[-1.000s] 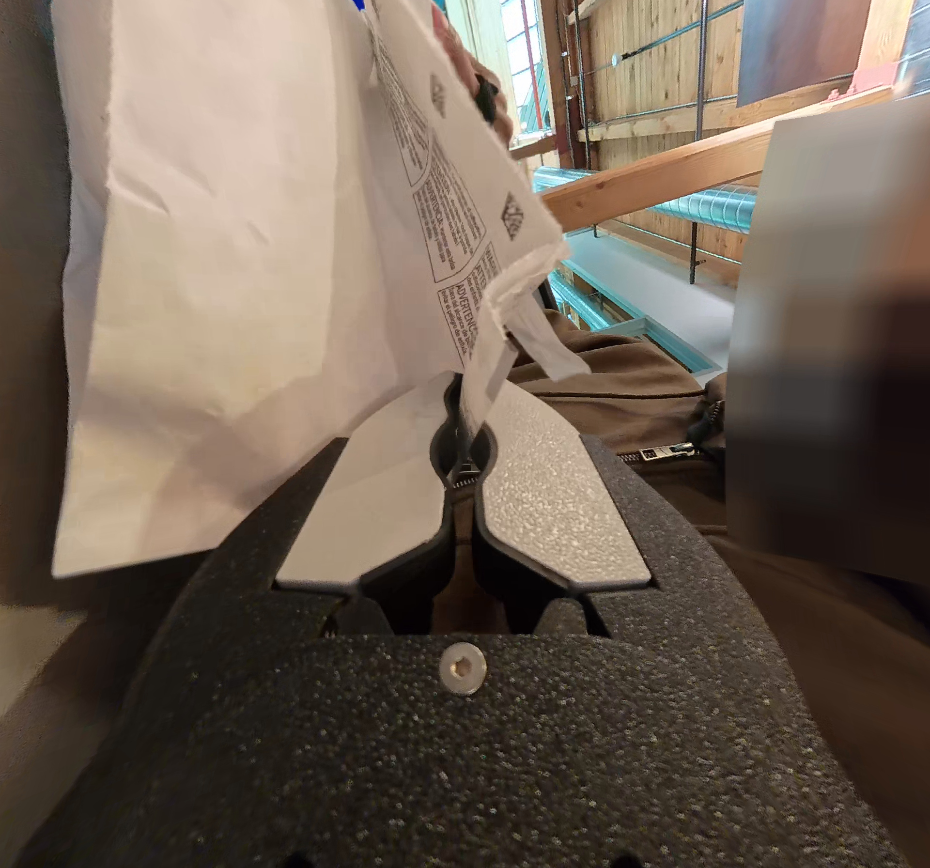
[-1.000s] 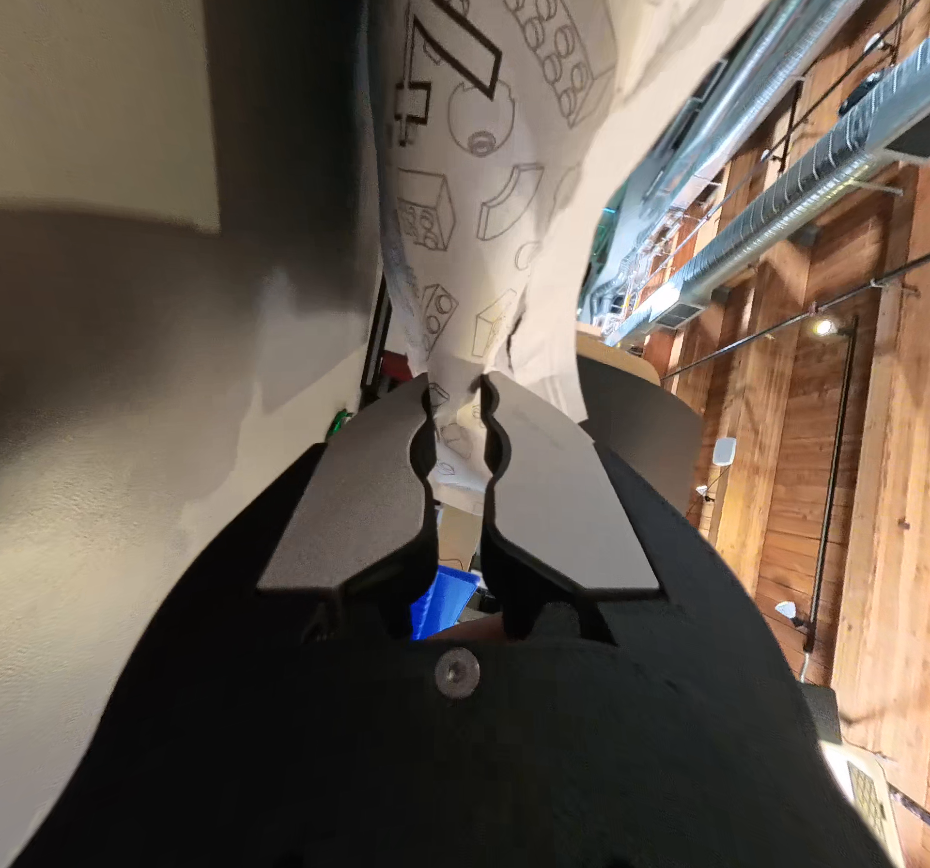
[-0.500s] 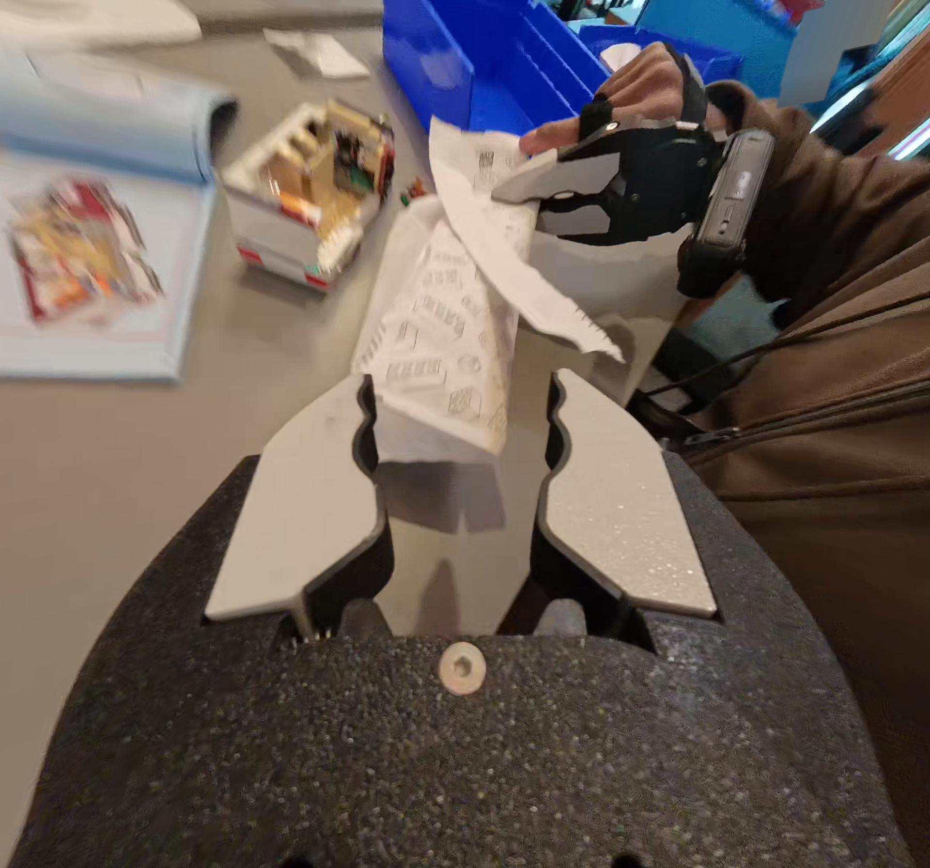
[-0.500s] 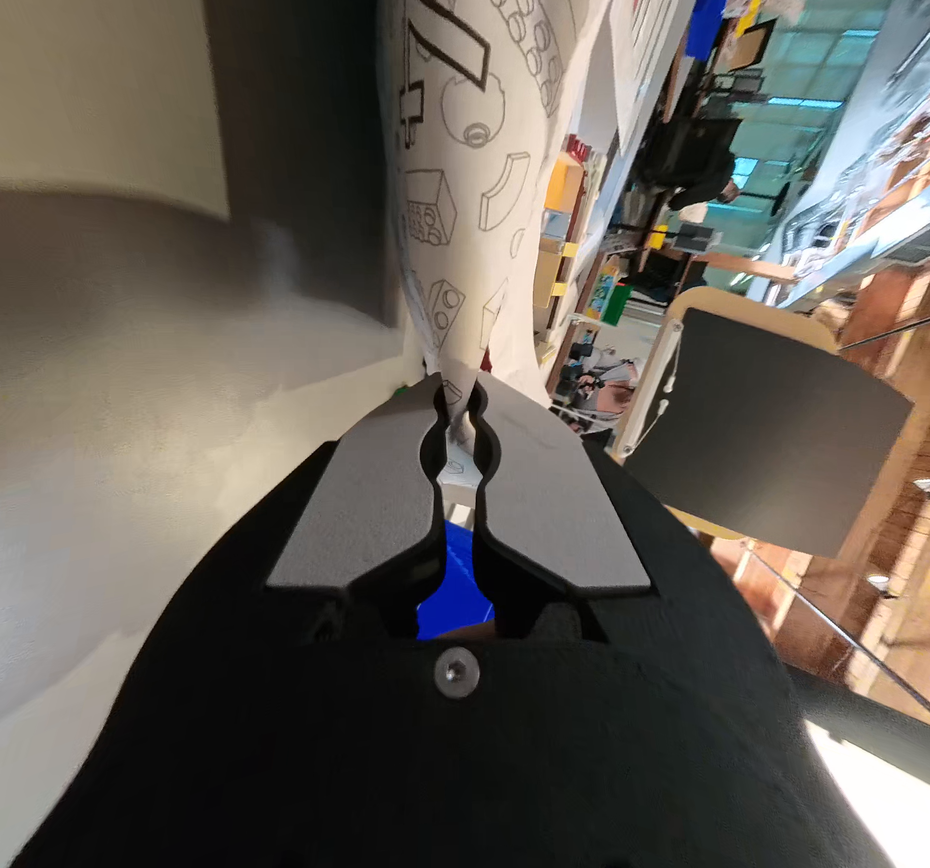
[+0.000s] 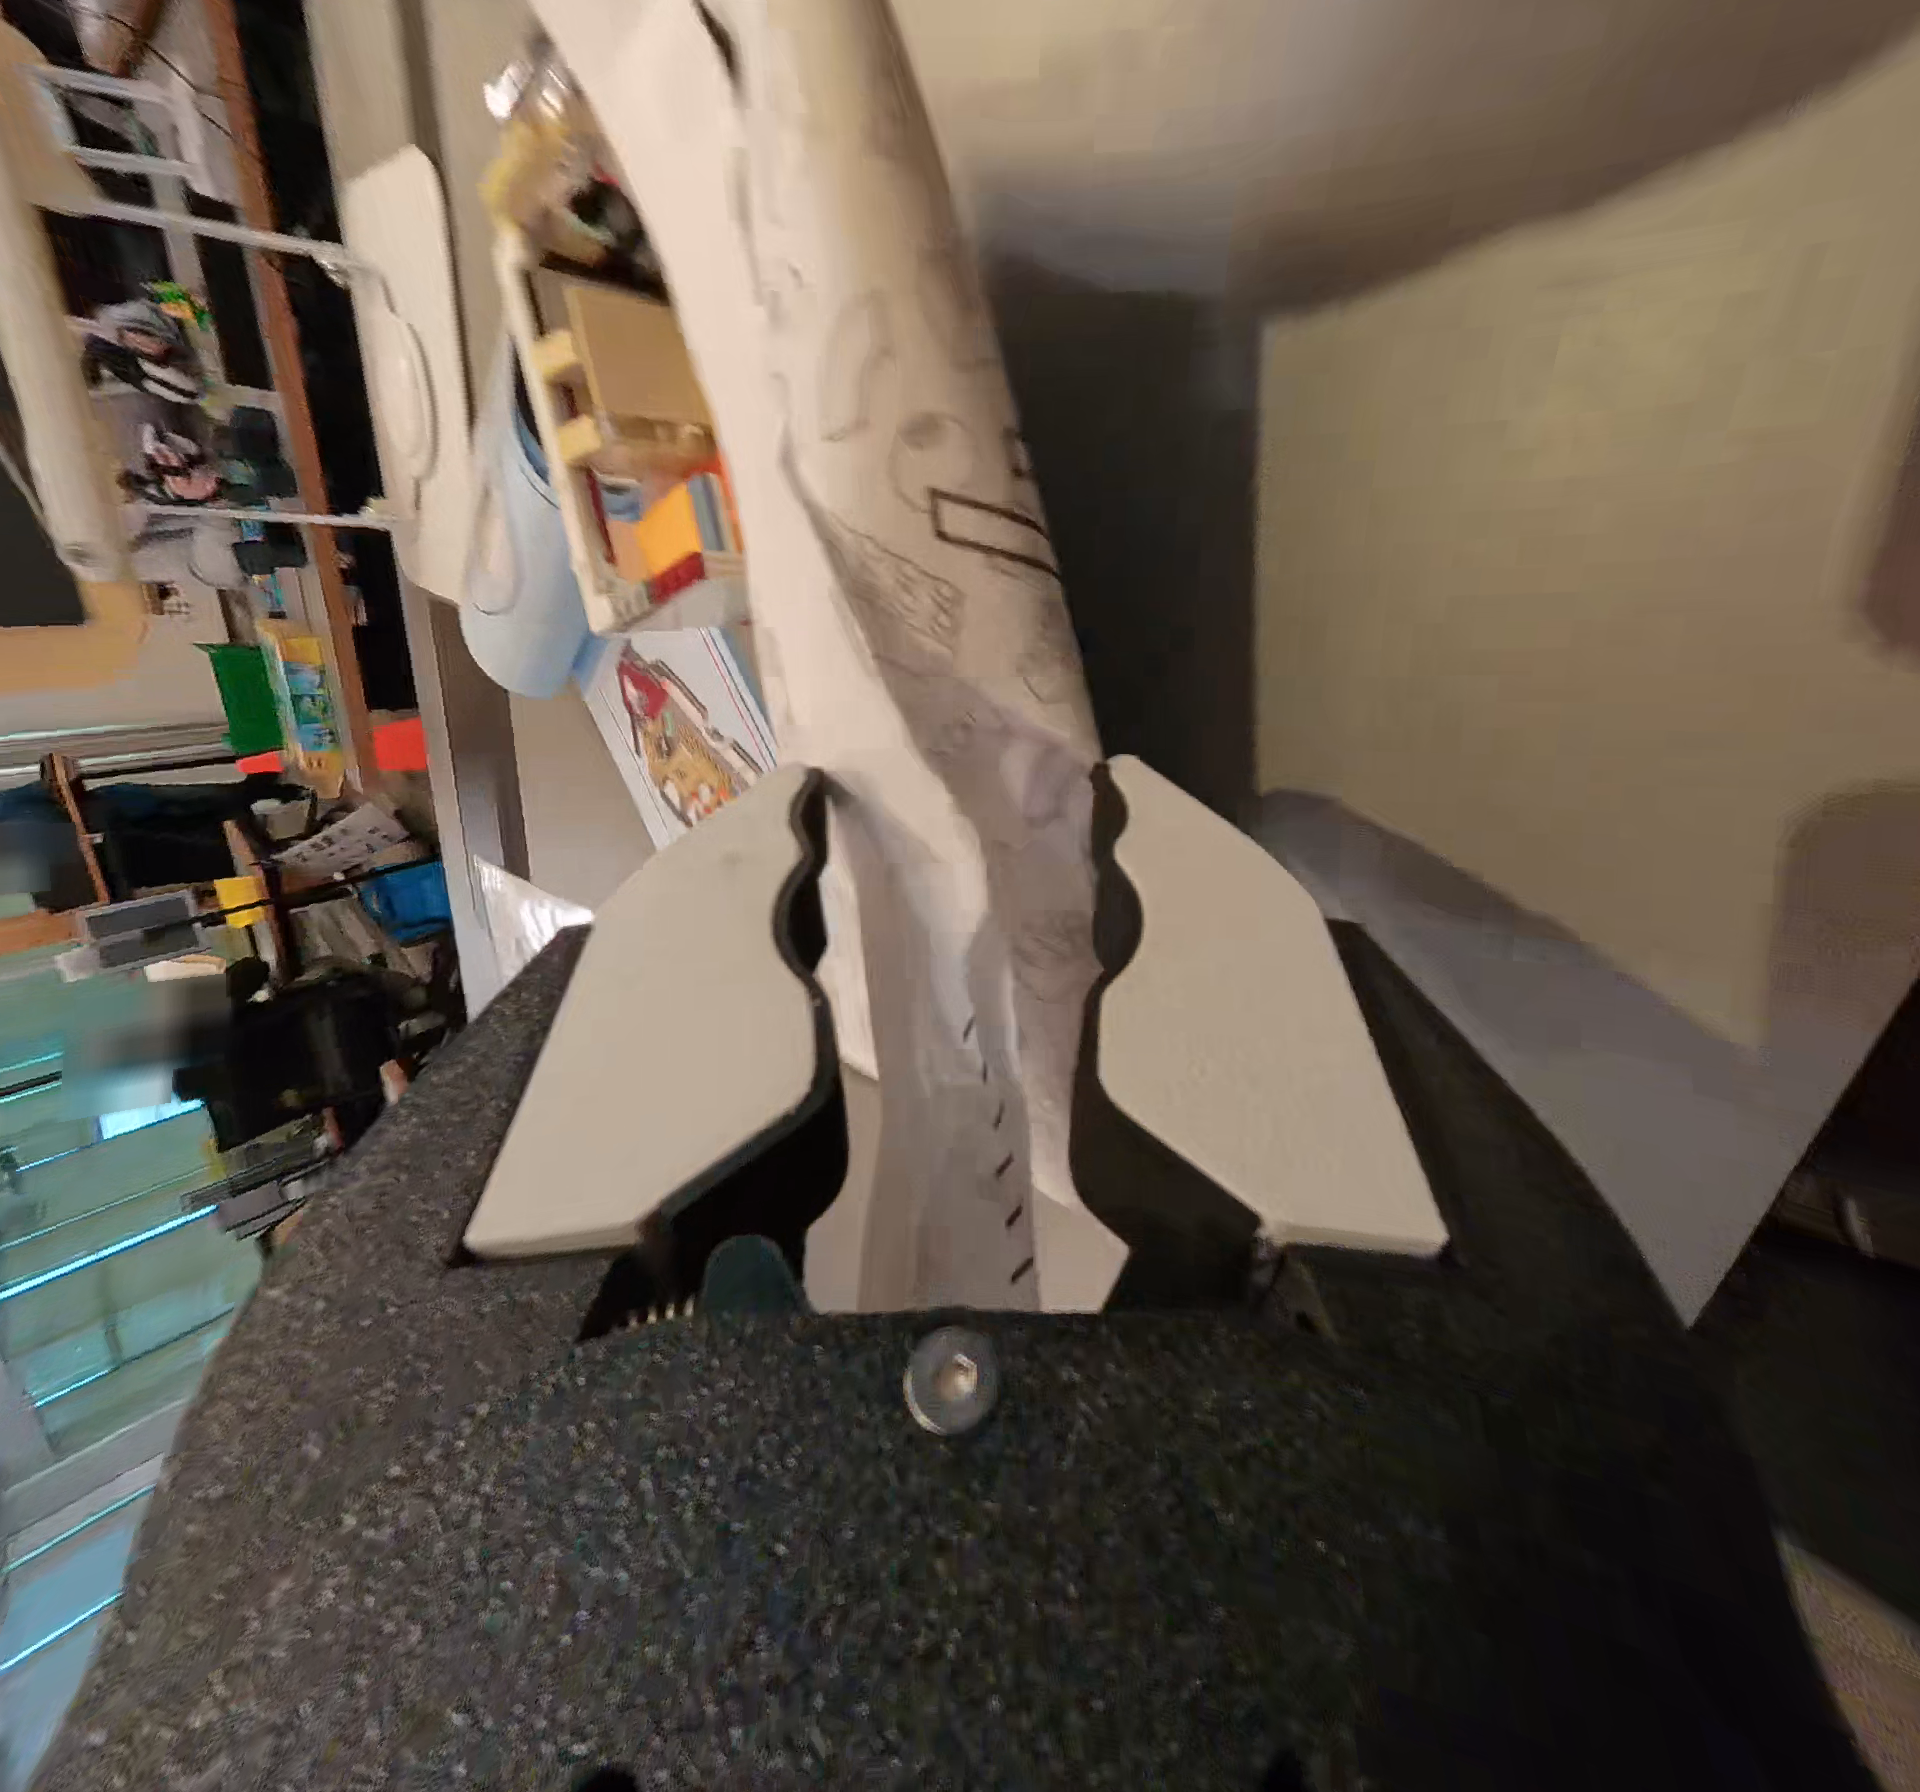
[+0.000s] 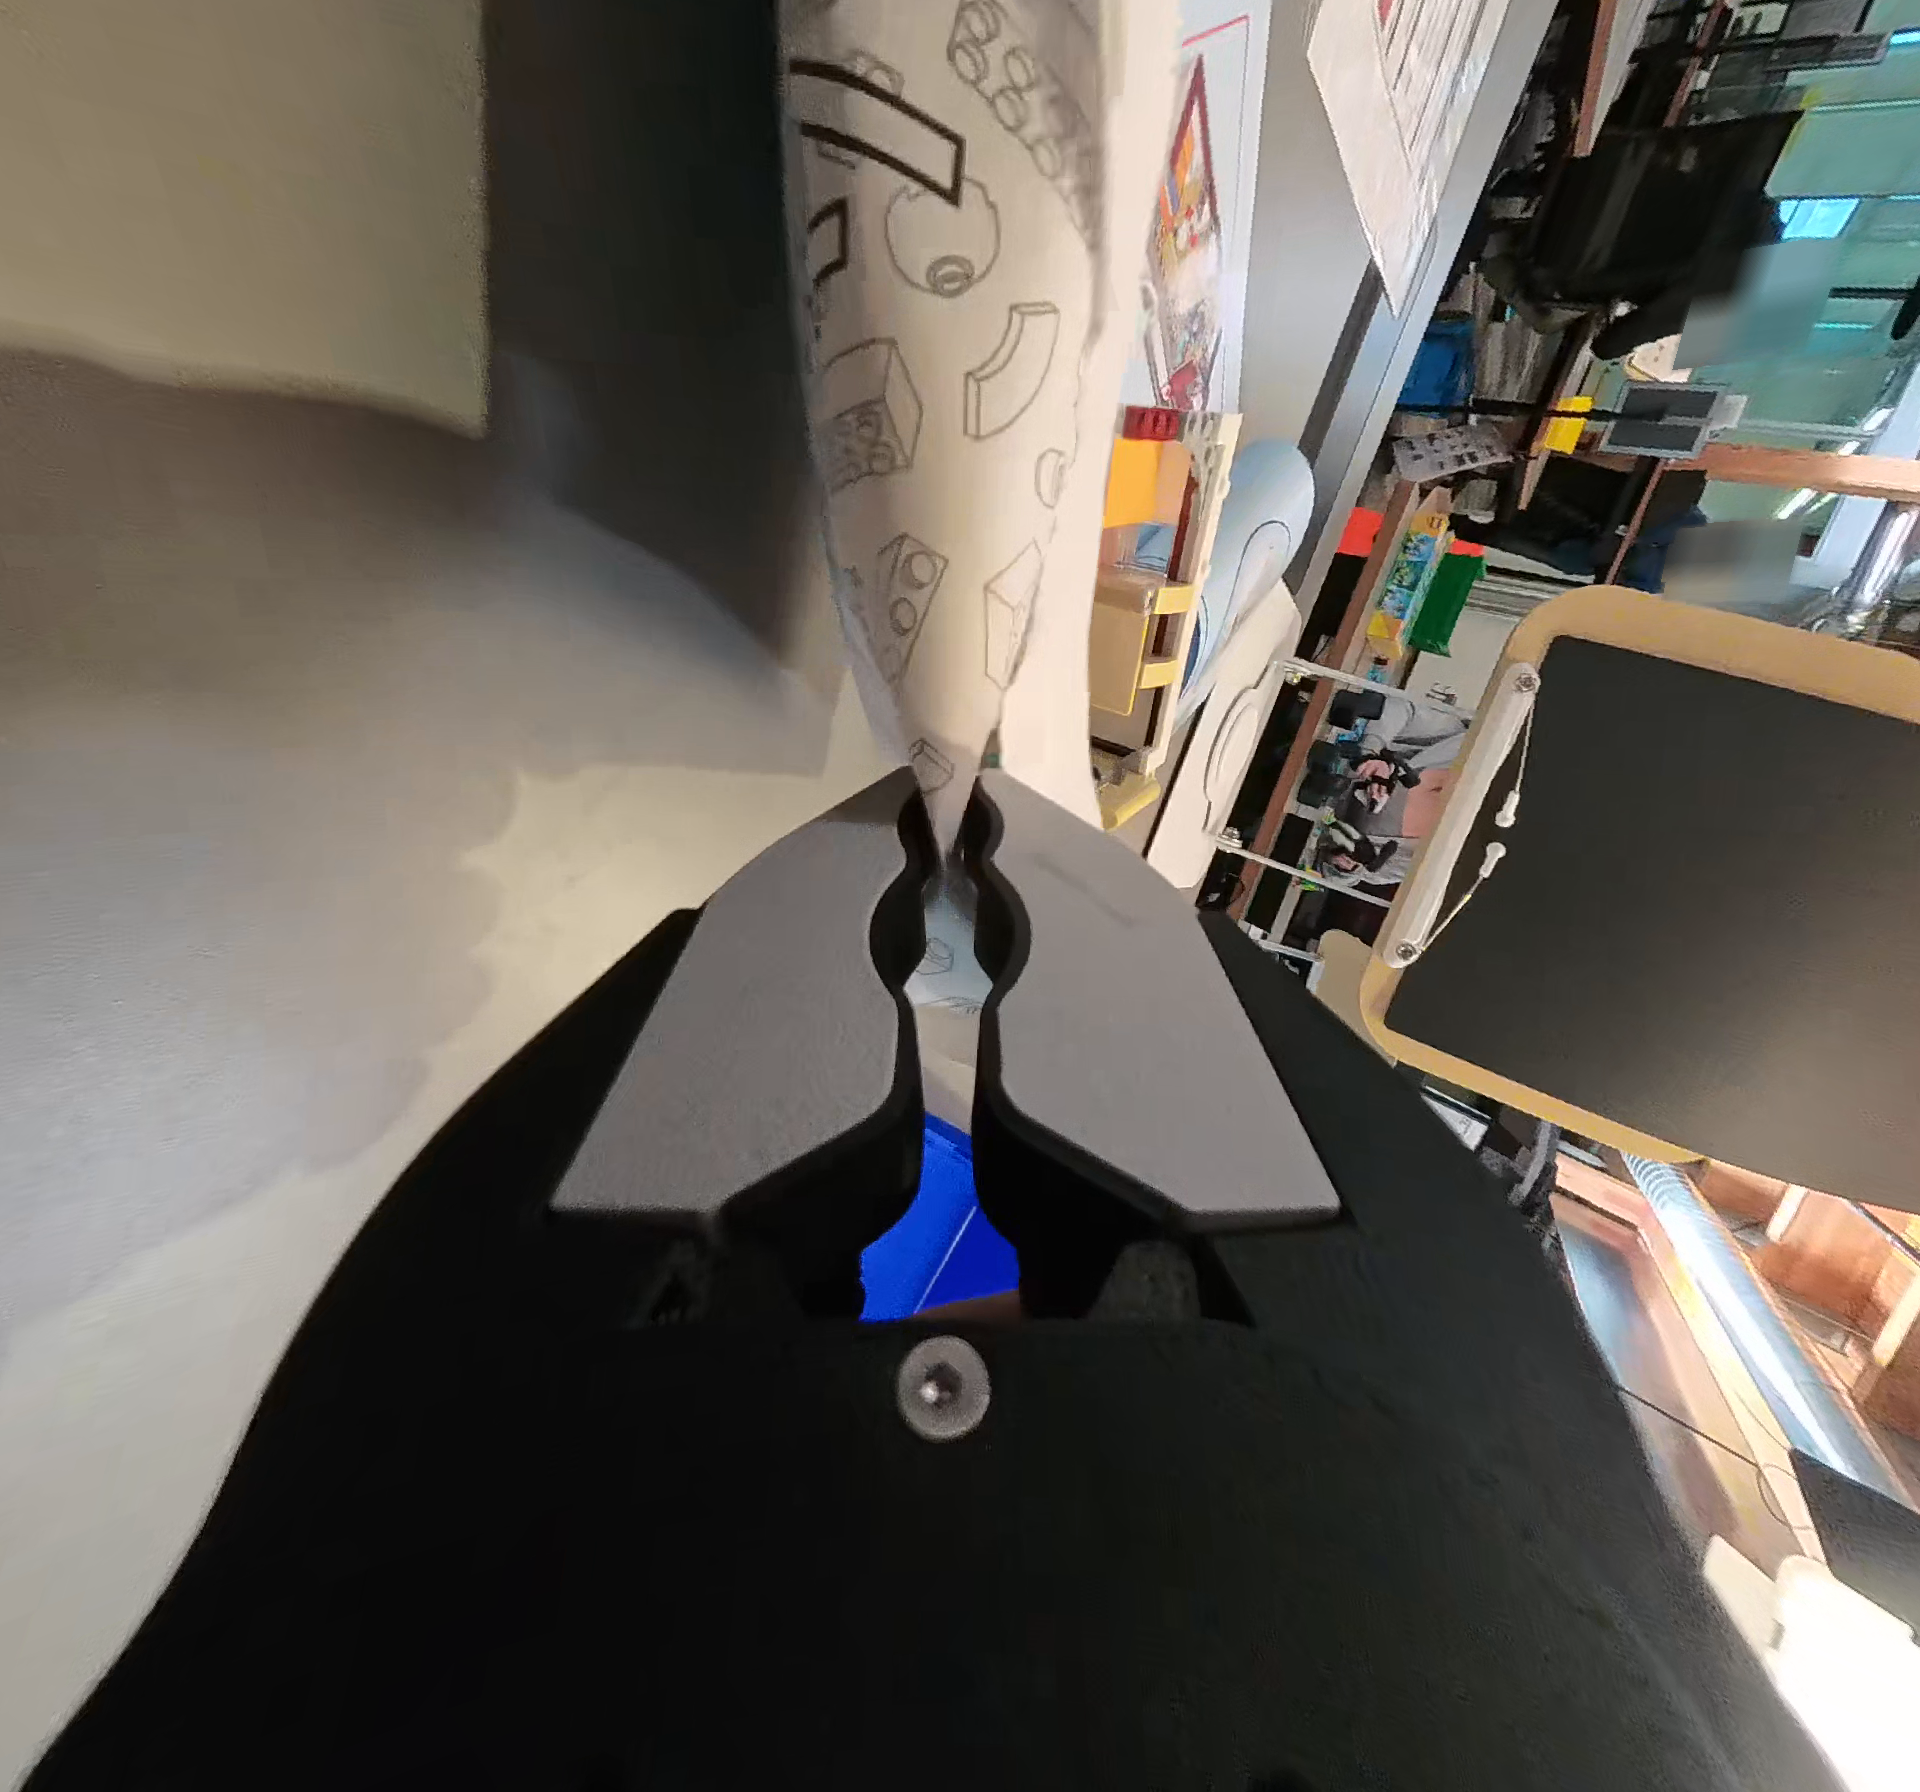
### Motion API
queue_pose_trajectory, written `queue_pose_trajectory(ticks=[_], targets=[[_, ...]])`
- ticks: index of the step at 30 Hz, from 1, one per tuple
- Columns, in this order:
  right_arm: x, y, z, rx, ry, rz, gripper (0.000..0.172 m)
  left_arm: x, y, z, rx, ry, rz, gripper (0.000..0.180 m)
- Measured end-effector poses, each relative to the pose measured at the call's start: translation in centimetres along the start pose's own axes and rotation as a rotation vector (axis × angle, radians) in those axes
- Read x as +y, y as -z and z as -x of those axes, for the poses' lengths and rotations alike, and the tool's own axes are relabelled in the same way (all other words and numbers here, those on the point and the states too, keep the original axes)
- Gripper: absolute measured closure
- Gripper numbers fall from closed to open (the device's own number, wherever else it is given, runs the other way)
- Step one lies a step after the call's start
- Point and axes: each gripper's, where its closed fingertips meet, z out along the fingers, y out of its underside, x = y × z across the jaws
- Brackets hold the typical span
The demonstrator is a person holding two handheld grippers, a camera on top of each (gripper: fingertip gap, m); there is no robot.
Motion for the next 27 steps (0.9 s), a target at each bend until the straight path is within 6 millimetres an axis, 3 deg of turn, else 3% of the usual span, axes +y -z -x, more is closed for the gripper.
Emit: queue_pose_trajectory(ticks=[3, 5, 10, 11, 17, 21, 24, 27], targets=[[0.3, 0.0, 0.1, -0.02, -0.037, -0.016, 0.168, 2.3, -0.9, -0.5, 0.004, -0.101, 0.139, 0.108], [0.1, 0.2, 0.1, -0.028, -0.053, -0.042, 0.168, 2.5, -1.2, -0.4, -0.01, -0.092, 0.144, 0.104], [0.2, 0.2, 0.3, -0.044, -0.081, -0.071, 0.168, 2.8, -1.5, 0.2, -0.015, -0.037, 0.12, 0.164], [0.4, 0.2, 0.3, -0.049, -0.097, -0.079, 0.168, 2.8, -1.5, 0.2, -0.005, -0.017, 0.09, 0.169], [0.7, 0.1, 1.4, -0.136, -0.16, -0.136, 0.167, 2.2, -1.2, -0.2, 0.108, 0.083, 0.025, 0.18], [1.1, 1.2, 0.3, -0.127, -0.158, -0.128, 0.134, 2.2, -0.9, 0.5, 0.121, 0.091, 0.051, 0.18], [-0.7, 2.9, -0.6, -0.152, -0.214, -0.236, 0.123, 1.9, -0.8, 0.8, 0.109, 0.068, 0.062, 0.18], [-3.2, 2.9, -0.3, -0.175, -0.194, -0.292, 0.112, 1.1, -0.8, 0.6, 0.098, 0.044, 0.053, 0.18]])
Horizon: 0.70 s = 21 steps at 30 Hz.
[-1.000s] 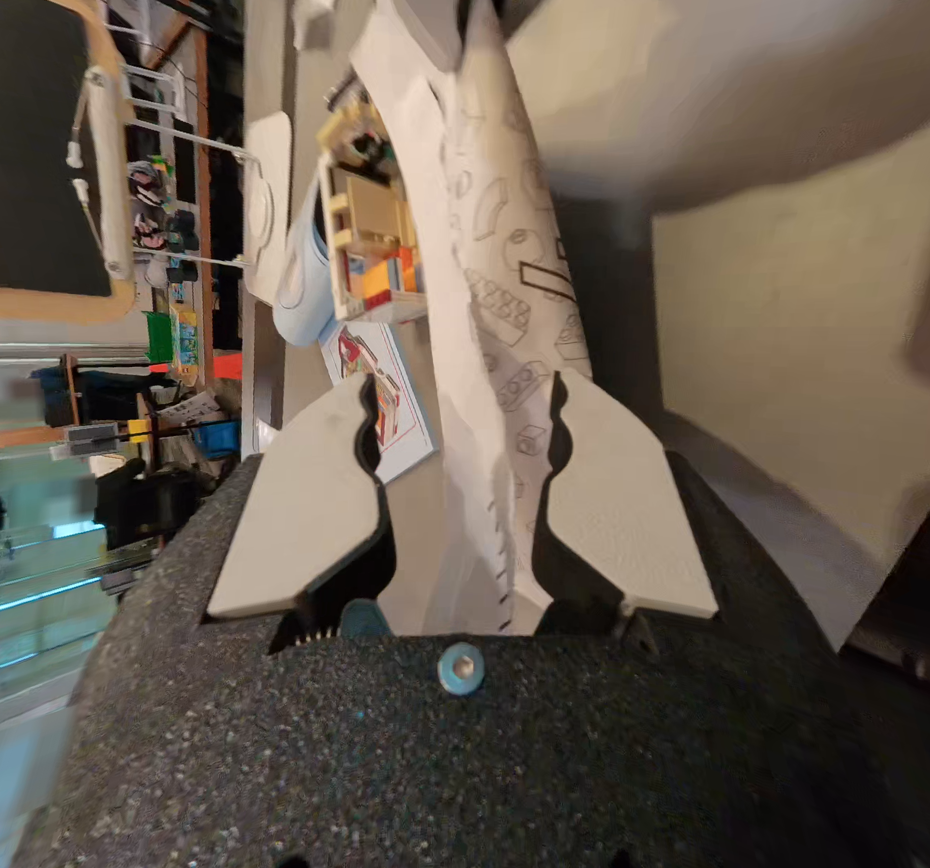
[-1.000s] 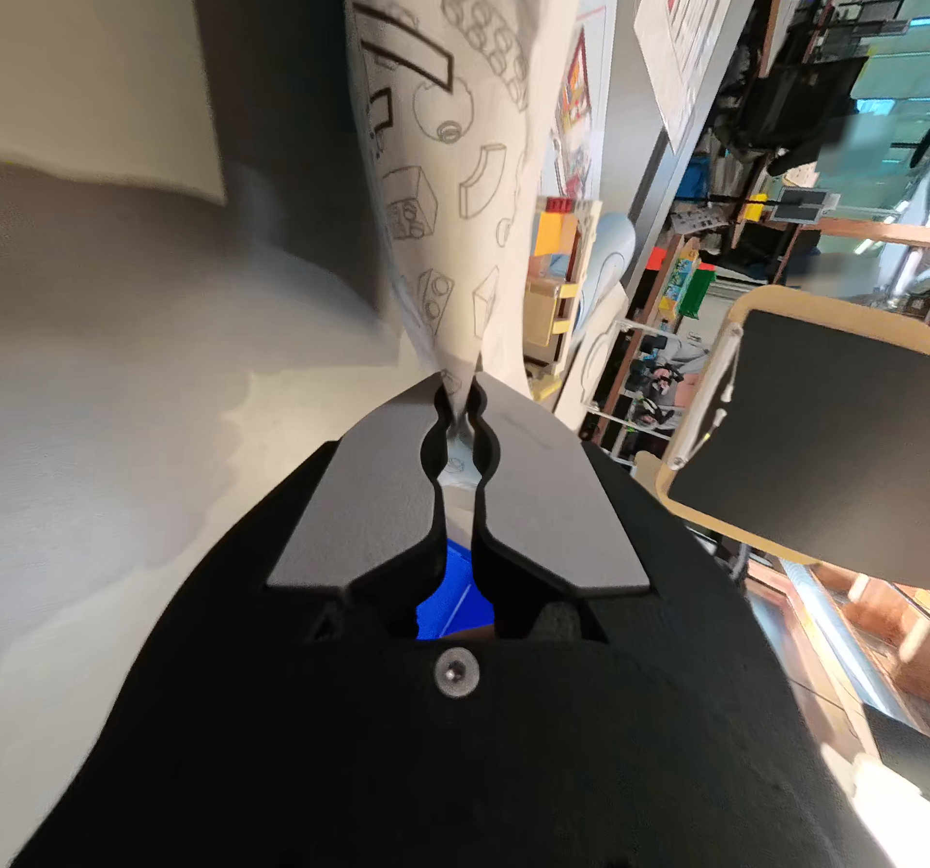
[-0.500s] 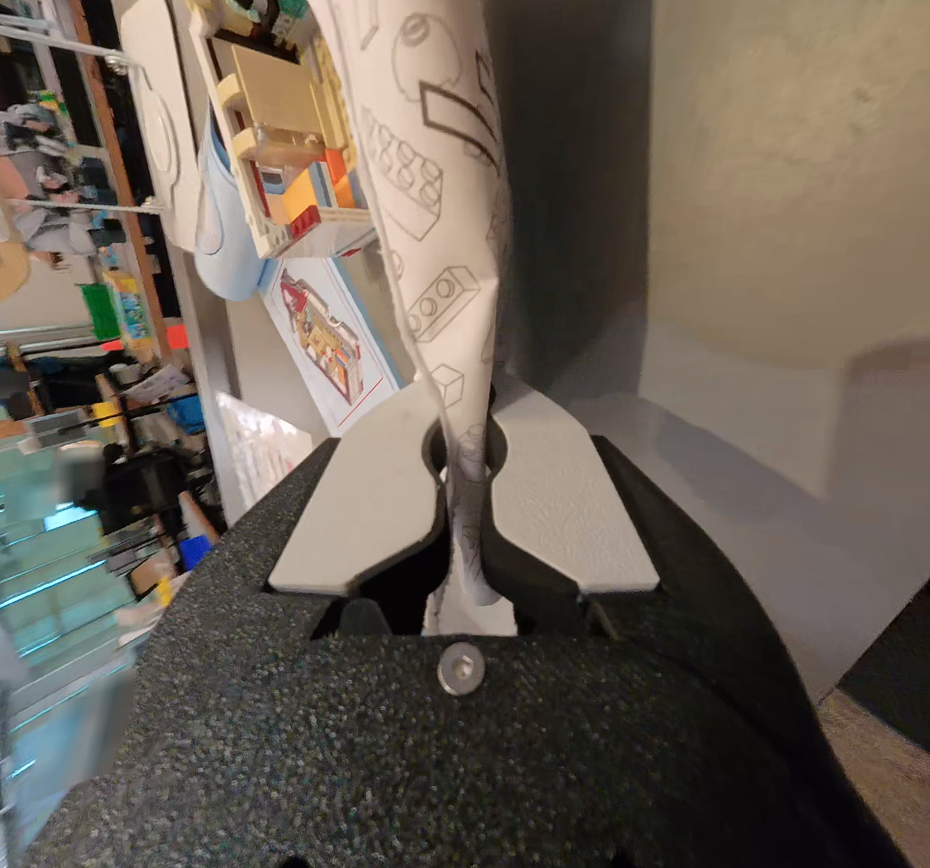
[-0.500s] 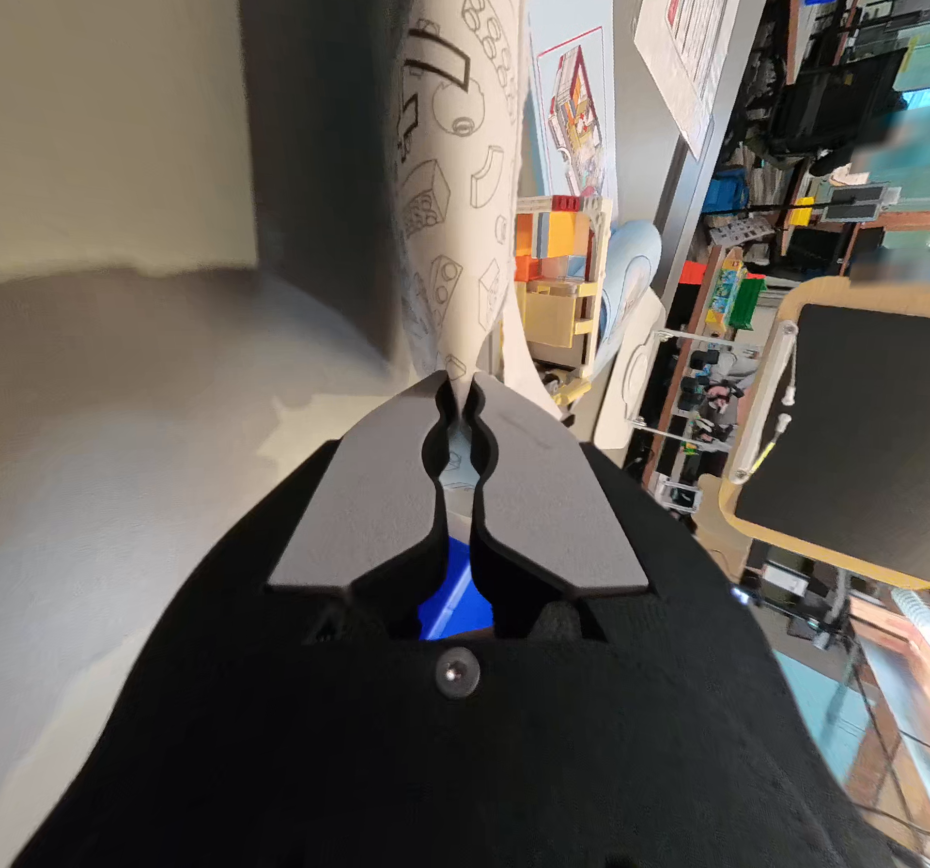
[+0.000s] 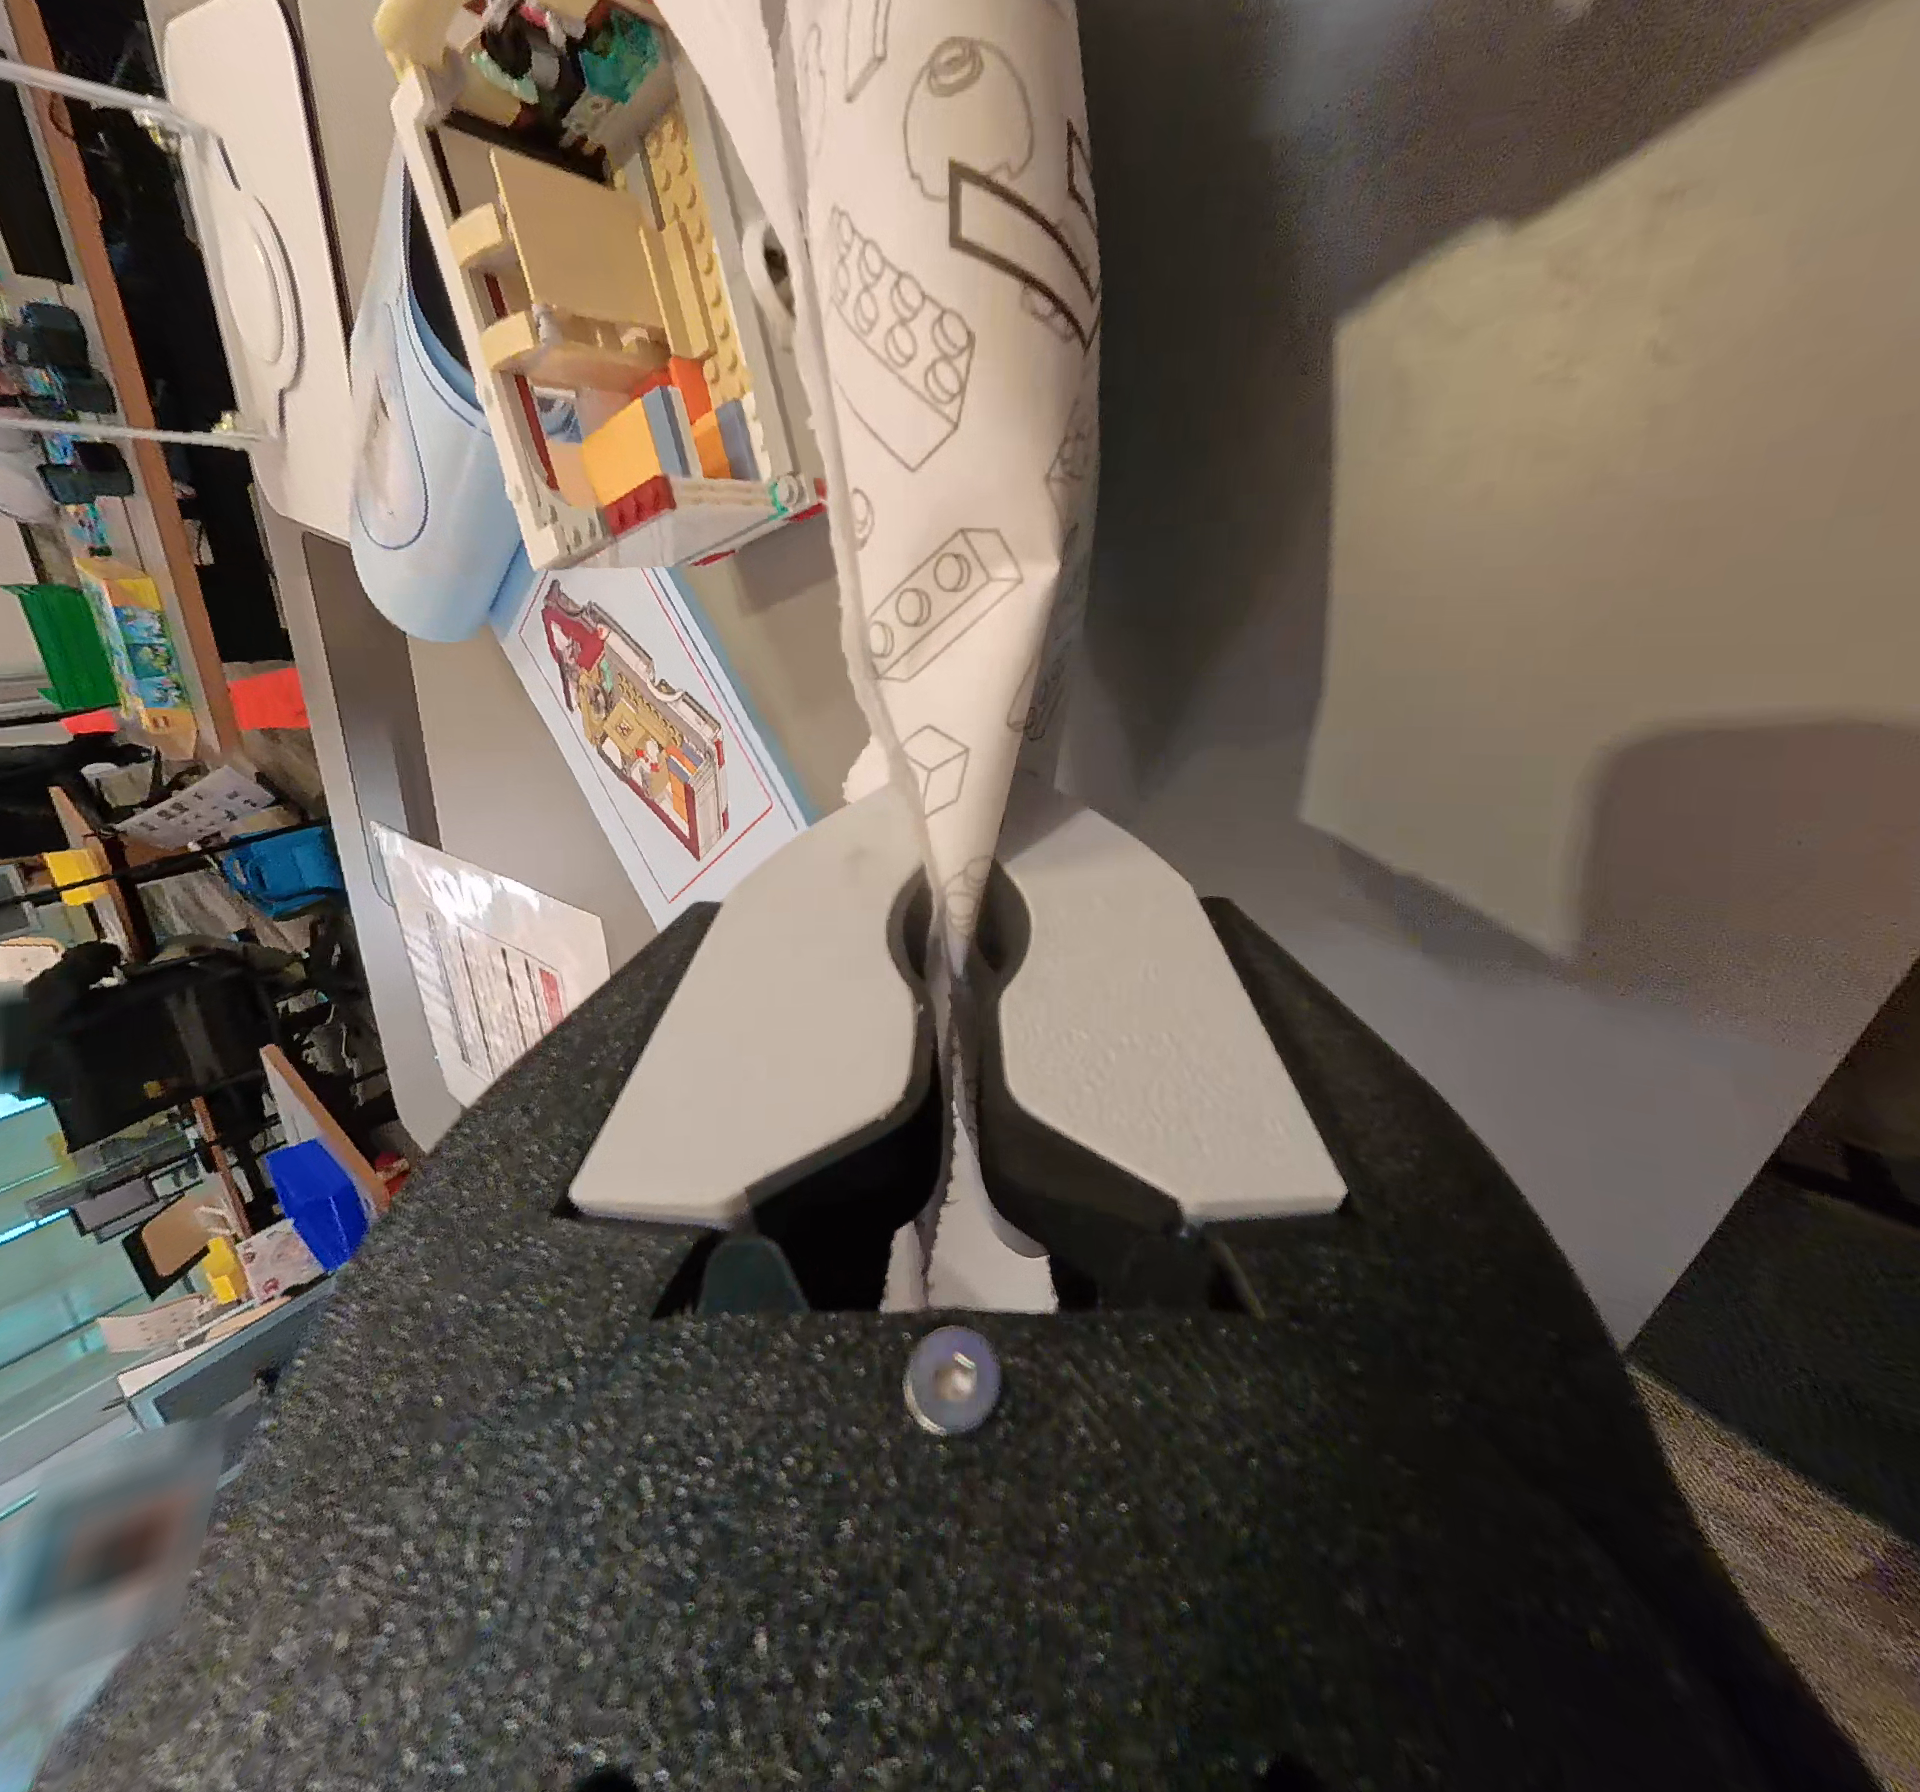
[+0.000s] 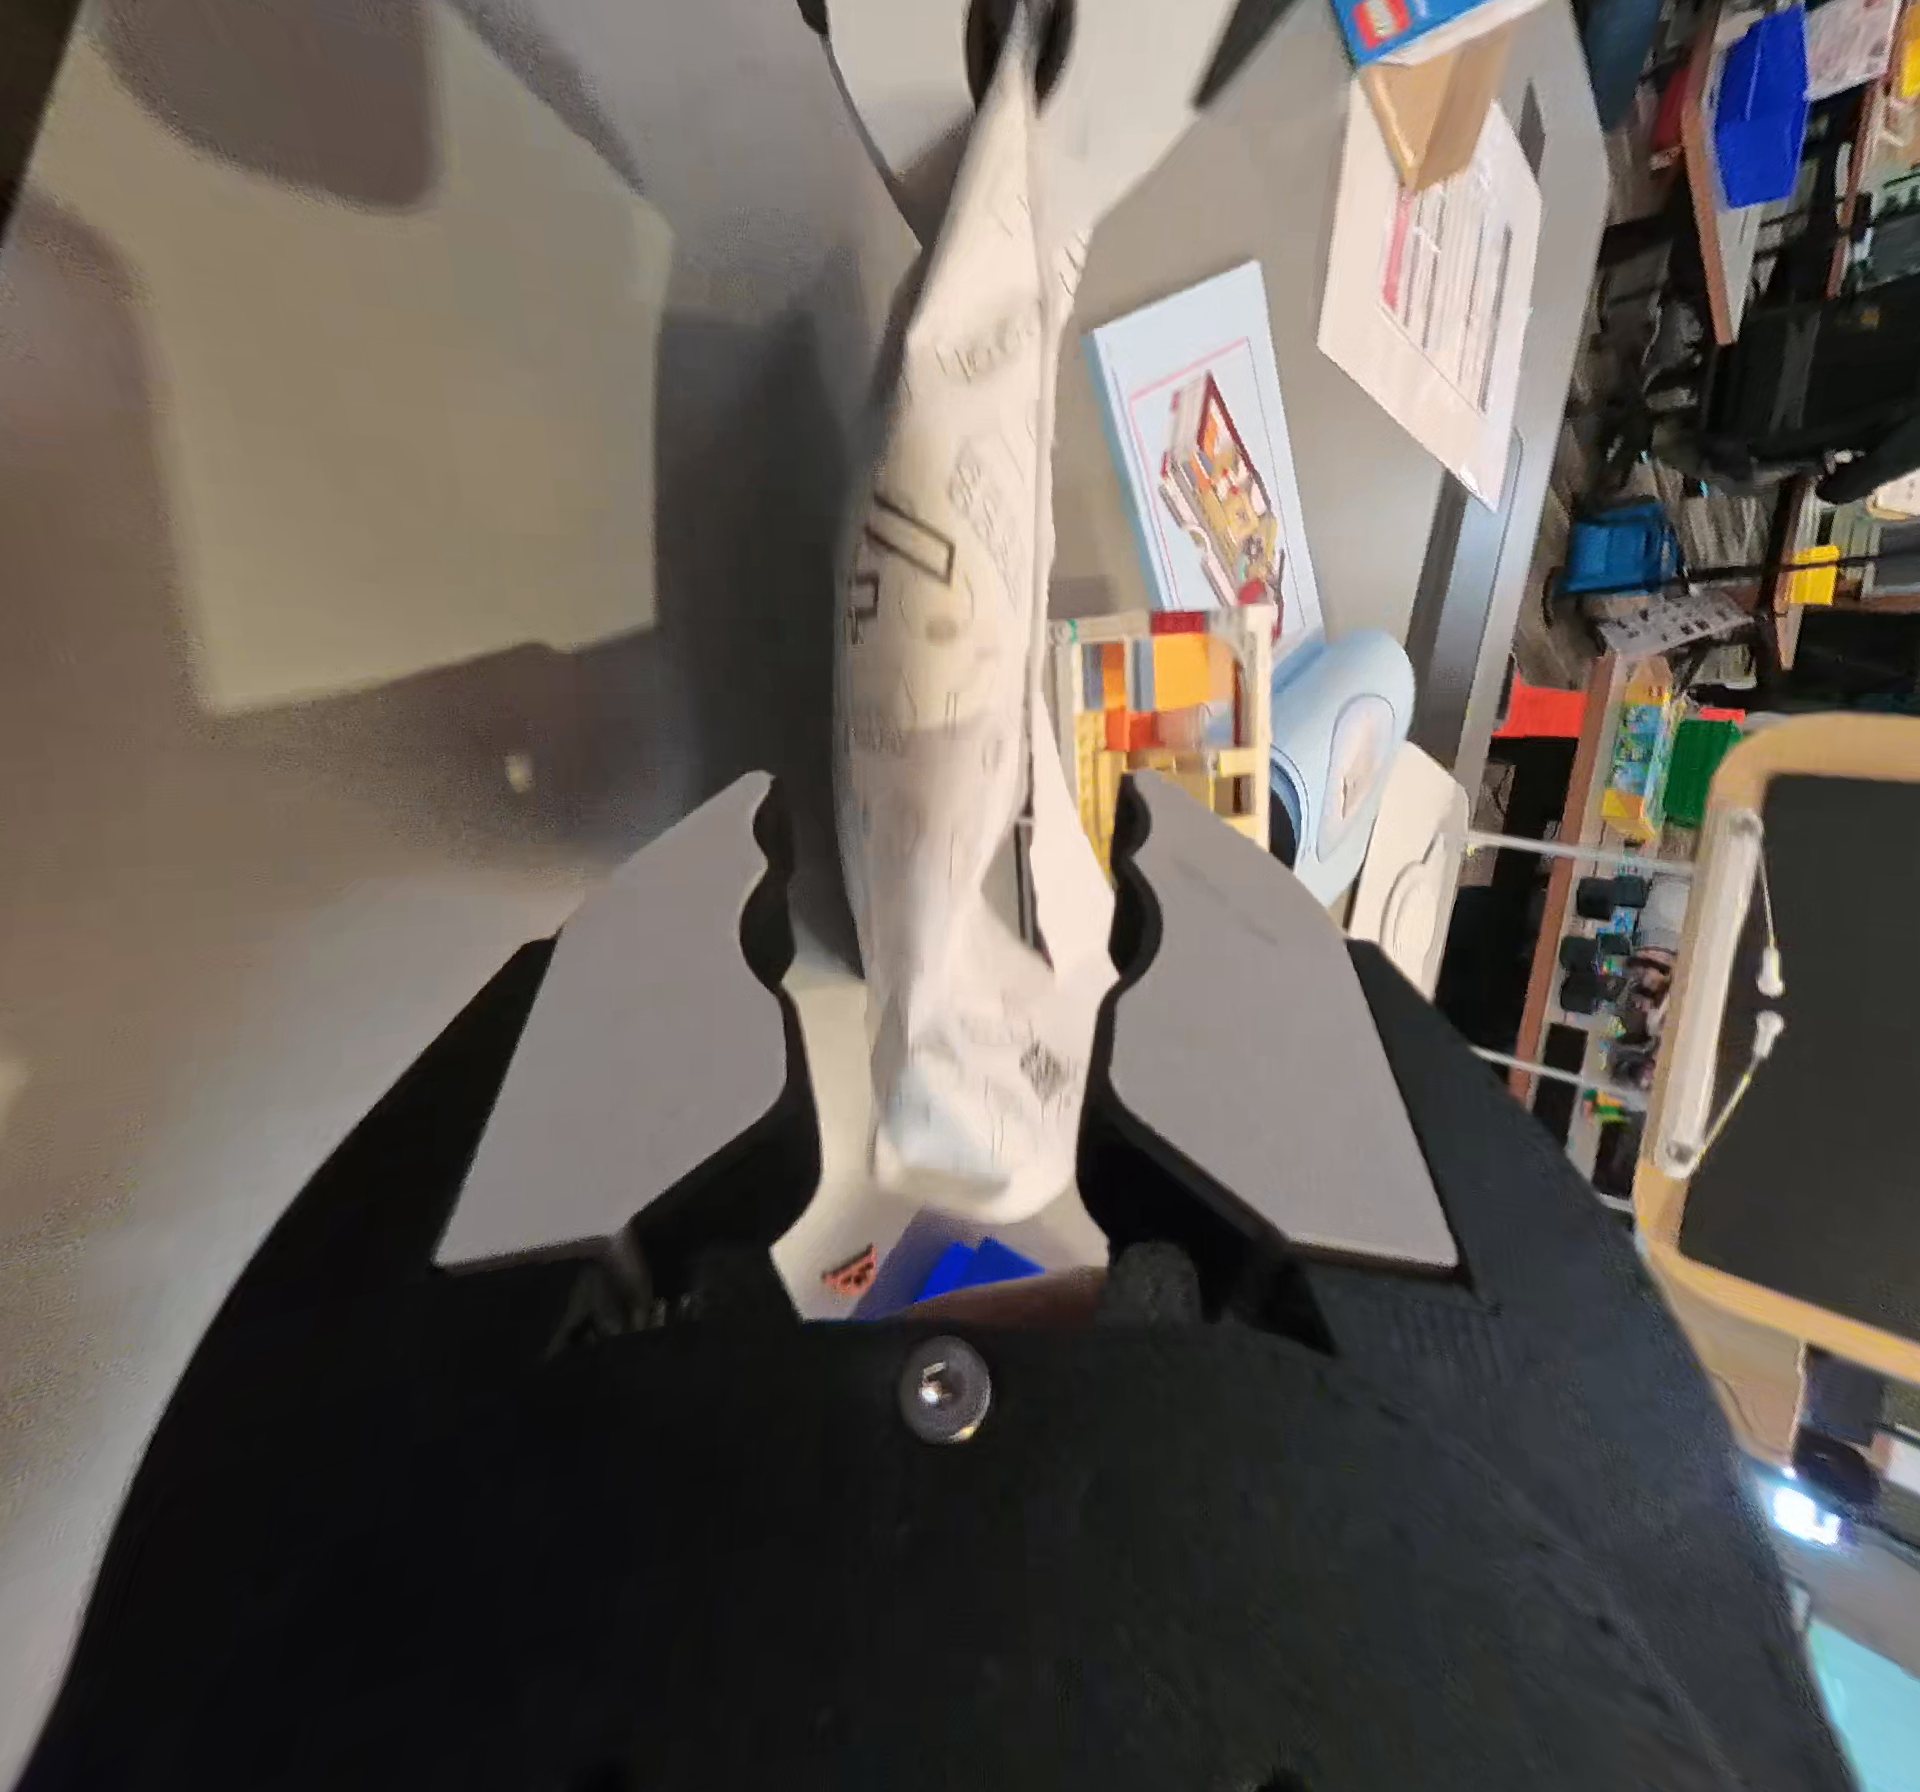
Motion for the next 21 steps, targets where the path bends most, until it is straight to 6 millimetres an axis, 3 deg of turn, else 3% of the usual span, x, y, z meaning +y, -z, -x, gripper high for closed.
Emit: queue_pose_trajectory(ticks=[2, 5, 8, 12, 13, 19, 21], targets=[[-0.5, -1.3, 0.5, -0.006, 0.031, 0.025, 0.11, -0.5, 0.1, -0.5, 0.008, -0.009, -0.013, 0.18], [-0.6, -2.5, 1.1, -0.034, 0.045, 0.046, 0.149, -0.5, 0.4, -1.0, 0.011, -0.014, -0.01, 0.18], [-0.8, -2.8, 1.3, -0.049, 0.015, 0.022, 0.165, -0.2, 0.6, -1.6, 0.036, 0.014, -0.038, 0.174], [-0.8, -3.1, 0.9, -0.038, -0.003, 0.044, 0.171, 0.4, 1.0, -1.0, -0.066, -0.073, 0.014, 0.13], [-0.9, -3.1, 0.8, -0.035, -0.004, 0.048, 0.171, 0.1, 1.2, -0.8, -0.084, -0.089, 0.012, 0.127], [-1.3, -2.9, 1.0, -0.04, -0.009, 0.024, 0.17, -0.3, 0.7, -1.5, -0.079, -0.169, -0.021, 0.171], [-0.9, -2.6, 1.2, -0.049, -0.023, 0.009, 0.158, -0.4, 0.6, -1.7, -0.063, -0.156, -0.037, 0.179]])
